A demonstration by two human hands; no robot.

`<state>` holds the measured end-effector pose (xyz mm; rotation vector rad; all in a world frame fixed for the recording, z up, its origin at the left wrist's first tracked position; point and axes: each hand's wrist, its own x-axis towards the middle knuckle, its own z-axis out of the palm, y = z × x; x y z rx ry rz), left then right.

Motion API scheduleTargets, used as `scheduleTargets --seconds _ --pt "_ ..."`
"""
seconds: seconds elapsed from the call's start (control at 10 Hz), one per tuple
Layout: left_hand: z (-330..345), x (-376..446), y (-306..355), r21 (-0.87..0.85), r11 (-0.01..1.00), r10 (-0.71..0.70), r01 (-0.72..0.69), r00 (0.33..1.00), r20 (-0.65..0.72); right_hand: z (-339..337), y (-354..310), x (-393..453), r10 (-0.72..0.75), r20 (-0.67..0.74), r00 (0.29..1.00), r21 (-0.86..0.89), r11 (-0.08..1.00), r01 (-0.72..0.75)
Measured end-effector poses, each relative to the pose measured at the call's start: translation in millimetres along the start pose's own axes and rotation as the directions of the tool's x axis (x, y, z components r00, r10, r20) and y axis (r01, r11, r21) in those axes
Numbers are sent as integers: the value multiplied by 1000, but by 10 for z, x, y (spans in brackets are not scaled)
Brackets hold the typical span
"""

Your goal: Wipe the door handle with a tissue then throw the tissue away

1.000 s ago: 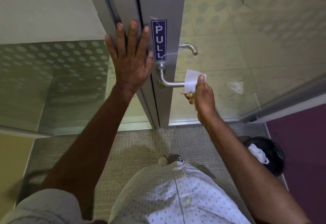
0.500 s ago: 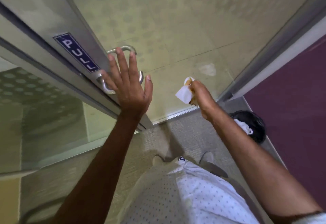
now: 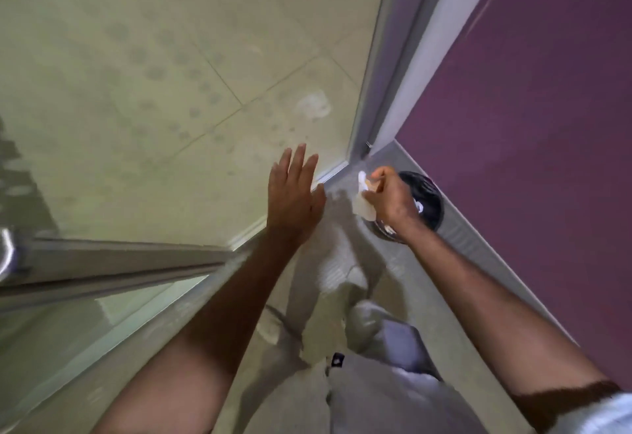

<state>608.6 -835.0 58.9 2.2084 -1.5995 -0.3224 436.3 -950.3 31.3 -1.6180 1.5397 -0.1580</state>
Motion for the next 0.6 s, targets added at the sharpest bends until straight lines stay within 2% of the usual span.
scheduleTargets --seconds 0.1,0.2,0.3,0.4,0.6 --pt "651 312 145 16 1000 -19 16 983 181 -132 589 481 67 -53 996 -48 996 -70" --pt "1048 436 180 22 1000 12 -18 969 245 -142 969 792 38 -106 994 -131 990 -52" --pt "1622 568 191 -2 1000 -1 2 951 311 -99 1506 1220 79 -168 983 -83 992 -94" --pt "1944 617 151 17 999 -32 27 921 389 -66 1787 1430 166 -178 970 -15 985 -172" --pt "2410 667 104 68 996 -88 63 865 494 34 2265 1618 232 -103 967 -38 971 -237"
